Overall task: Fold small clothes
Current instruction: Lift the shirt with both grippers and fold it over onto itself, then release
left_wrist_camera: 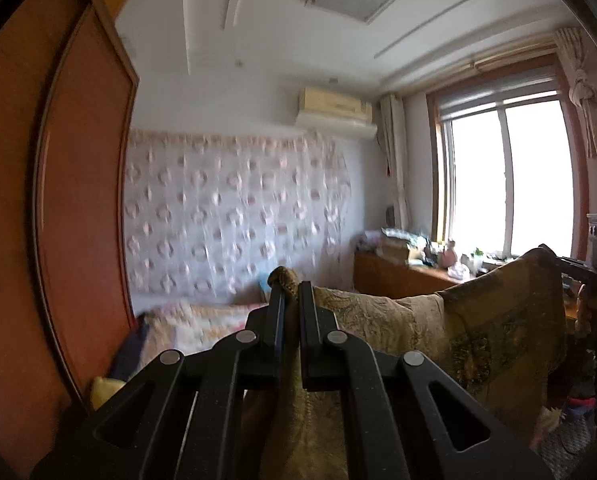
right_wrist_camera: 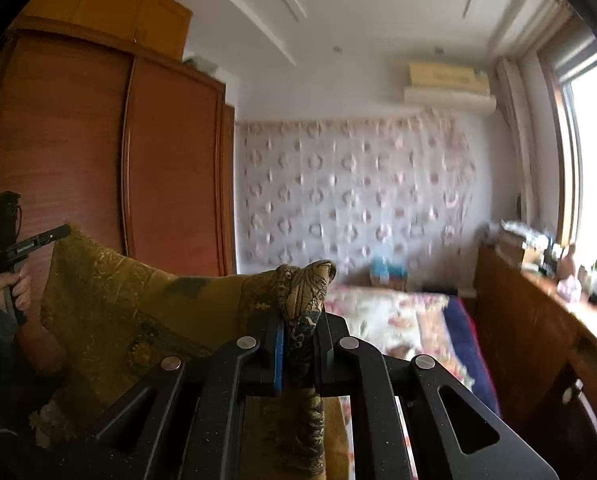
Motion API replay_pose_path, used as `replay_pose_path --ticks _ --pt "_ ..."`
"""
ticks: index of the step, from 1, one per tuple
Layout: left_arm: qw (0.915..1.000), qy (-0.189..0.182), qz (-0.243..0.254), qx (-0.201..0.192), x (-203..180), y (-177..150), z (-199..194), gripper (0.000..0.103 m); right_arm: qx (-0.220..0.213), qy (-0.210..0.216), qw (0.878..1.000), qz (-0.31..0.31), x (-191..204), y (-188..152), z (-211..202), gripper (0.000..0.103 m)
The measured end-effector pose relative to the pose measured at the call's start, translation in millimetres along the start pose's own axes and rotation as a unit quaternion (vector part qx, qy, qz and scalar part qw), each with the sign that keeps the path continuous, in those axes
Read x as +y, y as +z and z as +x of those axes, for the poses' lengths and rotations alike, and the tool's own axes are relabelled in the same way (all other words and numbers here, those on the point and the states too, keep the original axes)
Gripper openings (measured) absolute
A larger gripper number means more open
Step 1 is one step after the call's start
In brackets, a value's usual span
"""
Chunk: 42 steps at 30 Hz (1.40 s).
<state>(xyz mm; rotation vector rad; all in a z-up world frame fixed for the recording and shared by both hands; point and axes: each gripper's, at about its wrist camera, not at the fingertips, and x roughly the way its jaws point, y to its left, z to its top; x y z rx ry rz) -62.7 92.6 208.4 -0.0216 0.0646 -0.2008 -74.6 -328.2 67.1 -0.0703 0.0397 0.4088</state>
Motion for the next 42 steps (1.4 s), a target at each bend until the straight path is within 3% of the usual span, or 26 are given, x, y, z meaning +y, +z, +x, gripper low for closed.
replay_pose_path --ticks 9,15,21,30,36,42 --pt "0.9979 0.026 0.023 -0.055 8 39 -13 0.007 -0.046 -0.022 0.997 -0.054 17 61 -32 0.010" --pt "0.9976 0.046 0.019 -0.048 25 33 2 0.007 -0.031 -0.044 0.997 -0.062 18 53 -8 0.010" --pt "0.9982 0.058 0.016 -0.003 39 6 62 0.007 0.023 -0.057 0.997 -0.047 28 20 53 0.010" --pt "0.9928 0.079 0.032 0.084 58 -54 186 0.007 0.121 -0.082 0.989 -0.040 15 22 176 0.010" --pt "0.9856 0.087 0.026 0.143 77 -88 261 0.007 0.181 -0.089 0.979 -0.038 6 61 258 0.010" --pt "0.9772 0.092 0.024 0.190 87 -124 313 0.007 0.226 -0.082 0.970 -0.024 -18 65 326 0.010"
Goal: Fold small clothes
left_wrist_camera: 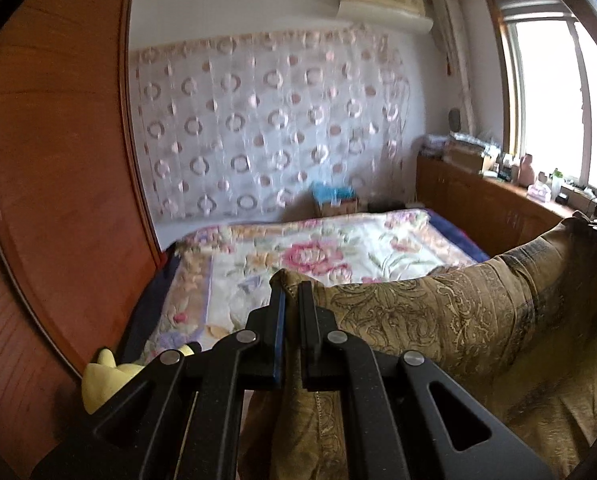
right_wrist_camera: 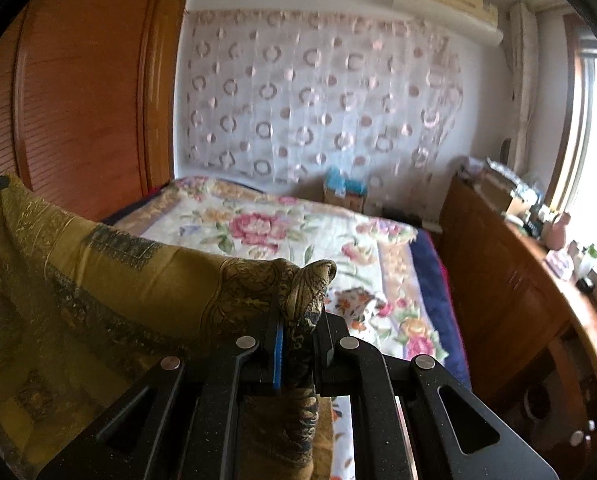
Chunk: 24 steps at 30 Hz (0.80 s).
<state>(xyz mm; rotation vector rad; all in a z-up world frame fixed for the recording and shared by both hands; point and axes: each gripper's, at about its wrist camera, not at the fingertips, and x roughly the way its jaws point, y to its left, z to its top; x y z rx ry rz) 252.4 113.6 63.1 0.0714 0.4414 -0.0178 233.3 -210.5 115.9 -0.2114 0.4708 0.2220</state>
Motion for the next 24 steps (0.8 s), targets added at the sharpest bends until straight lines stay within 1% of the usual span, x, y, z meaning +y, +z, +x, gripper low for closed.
replay_pose_path --ticks 1,4,6,8,9,10,11,12,13,14,16,18,21,24 --pt "1.0000 0.000 0.001 0.007 0 -2 9 0.007 0.005 0.001 1.000 0.000 -3 1 14 0.010" --pt "0.9997 0.001 0.004 0.025 -2 -10 30 0.007 0.026 0.007 1.000 0.002 -5 7 36 0.010" --pt "0.9992 0.001 0.004 0.039 -2 -17 42 0.007 0.037 0.010 0.999 0.008 -7 7 44 0.010" --pt "0.9985 -0.007 -0.001 0.055 -2 -21 53 0.007 0.046 0.012 0.999 0.012 -12 -1 50 0.011" --pt "0.9981 -0.009 -0.001 0.061 -3 -23 54 0.010 0.051 0.012 0.999 0.014 -12 0 51 0.016" --pt "0.9978 -0.009 0.002 0.065 -4 -26 57 0.013 0.056 0.008 0.998 0.016 -14 -1 53 0.023" --pt "0.9978 -0.009 0.008 0.066 -5 -28 59 0.021 0.059 0.005 0.998 0.018 -15 -3 51 0.030" --pt "0.9977 -0.010 0.014 0.065 -7 -31 59 0.032 0.061 0.000 0.998 0.019 -16 0 50 0.034" --pt "0.9977 -0.011 0.018 0.065 -9 -34 56 0.036 0.061 -0.007 0.998 0.018 -16 2 46 0.042" --pt "0.9976 -0.014 0.018 0.065 -8 -35 57 0.044 0.060 -0.013 0.998 0.016 -16 0 41 0.047" --pt "0.9971 -0.021 0.019 0.071 -7 -39 53 0.049 0.056 -0.009 0.998 0.019 -17 -1 23 0.047" --pt "0.9959 -0.029 0.019 0.083 -7 -46 48 0.066 0.057 -0.002 0.998 0.025 -18 -3 3 0.048" --pt "0.9948 -0.036 0.027 0.092 -13 -62 38 0.071 0.062 0.009 0.997 0.033 -19 -14 -25 0.049" --pt "0.9932 -0.040 0.031 0.104 -19 -78 28 0.071 0.078 0.018 0.996 0.038 -20 -33 -51 0.049"
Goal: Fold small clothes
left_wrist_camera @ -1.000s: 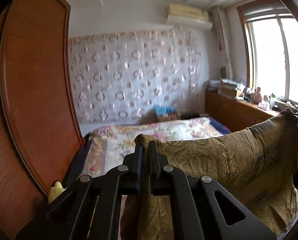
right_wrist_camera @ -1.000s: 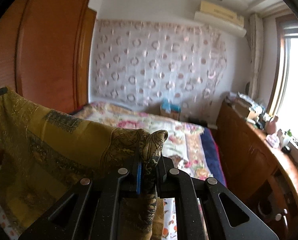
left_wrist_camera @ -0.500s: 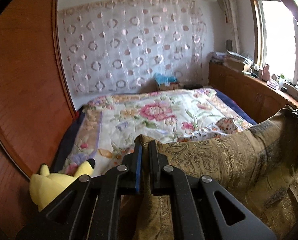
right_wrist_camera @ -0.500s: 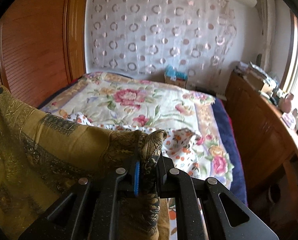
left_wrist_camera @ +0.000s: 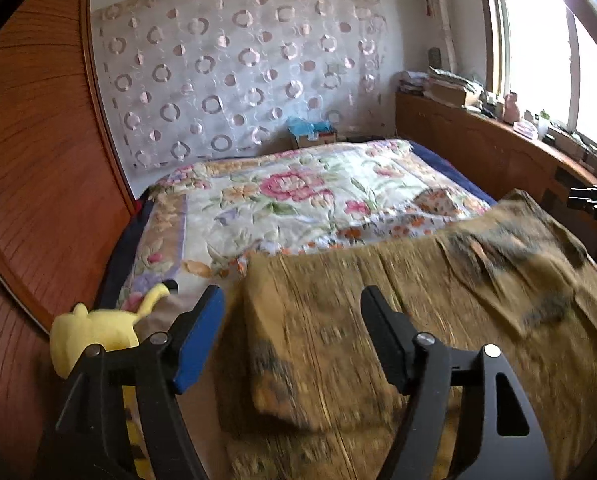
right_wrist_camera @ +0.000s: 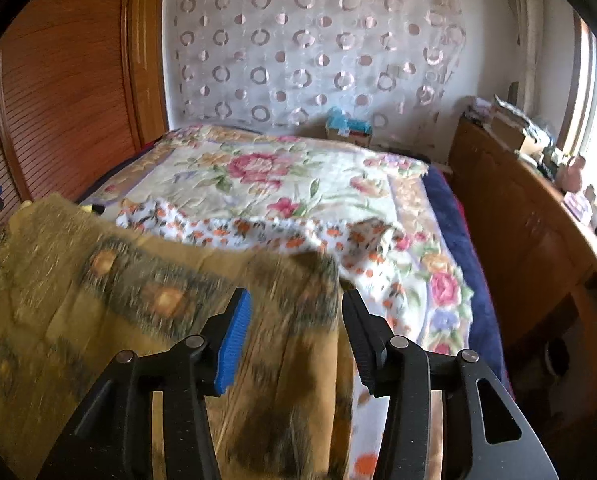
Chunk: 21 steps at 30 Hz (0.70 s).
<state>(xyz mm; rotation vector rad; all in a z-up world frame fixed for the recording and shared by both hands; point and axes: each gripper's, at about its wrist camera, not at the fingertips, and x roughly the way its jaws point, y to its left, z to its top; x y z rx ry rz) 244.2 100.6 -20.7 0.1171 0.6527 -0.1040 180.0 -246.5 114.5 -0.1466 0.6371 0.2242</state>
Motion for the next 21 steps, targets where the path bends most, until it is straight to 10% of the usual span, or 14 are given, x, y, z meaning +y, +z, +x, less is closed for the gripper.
replay_pose_path --ticks 21 --pt "0.9970 0.005 -0.038 0.068 16 -50 8 0.071 0.060 0.015 0.998 0.026 -23 -40 -33 0.049"
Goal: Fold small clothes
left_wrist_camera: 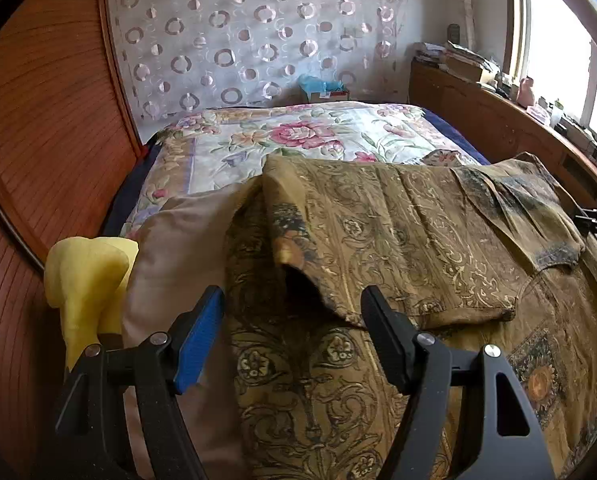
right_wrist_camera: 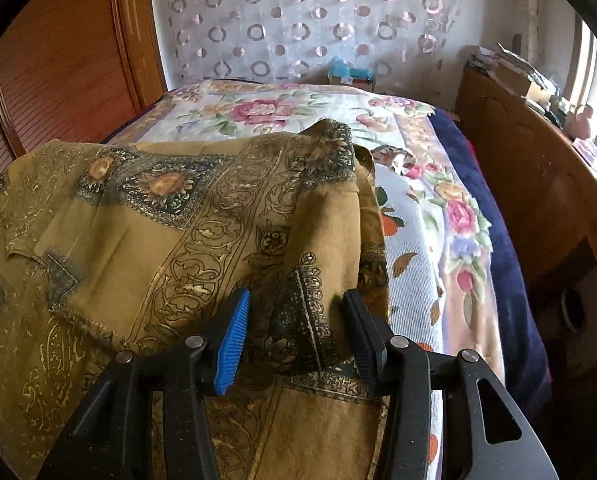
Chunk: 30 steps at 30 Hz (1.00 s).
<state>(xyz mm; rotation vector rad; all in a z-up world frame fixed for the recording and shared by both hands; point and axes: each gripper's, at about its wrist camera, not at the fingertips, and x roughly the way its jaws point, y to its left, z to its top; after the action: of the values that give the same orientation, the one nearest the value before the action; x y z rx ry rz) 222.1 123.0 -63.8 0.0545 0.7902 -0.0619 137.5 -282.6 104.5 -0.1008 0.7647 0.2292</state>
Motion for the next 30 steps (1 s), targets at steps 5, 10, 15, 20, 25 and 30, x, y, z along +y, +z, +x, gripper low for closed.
replay_pose_path --ticks 5,10,15,20,25,30 --pt "0.9998 -0.015 -0.003 -0.011 1 6 -6 0.071 0.000 -0.001 1.000 -0.004 -5 -1 -6 0.050" --pt "0.9997 -0.019 0.000 -0.018 -3 16 -4 0.071 0.000 -0.002 1.000 -0.005 -3 2 -6 0.051" --pt "0.9997 -0.019 -0.008 -0.009 1 24 9 0.063 0.000 -0.001 1.000 -0.006 -4 5 1 0.052" --pt "0.9994 -0.033 -0.012 -0.001 1 23 18 0.045 0.000 0.000 1.000 -0.008 -1 0 15 0.054" --pt "0.9997 -0.025 -0.001 0.006 -6 22 22 0.043 -0.002 -0.001 1.000 -0.008 5 -2 31 0.055" --pt "0.9997 -0.023 -0.003 0.011 -6 24 25 0.043 -0.002 -0.001 1.000 -0.009 5 -2 30 0.055"
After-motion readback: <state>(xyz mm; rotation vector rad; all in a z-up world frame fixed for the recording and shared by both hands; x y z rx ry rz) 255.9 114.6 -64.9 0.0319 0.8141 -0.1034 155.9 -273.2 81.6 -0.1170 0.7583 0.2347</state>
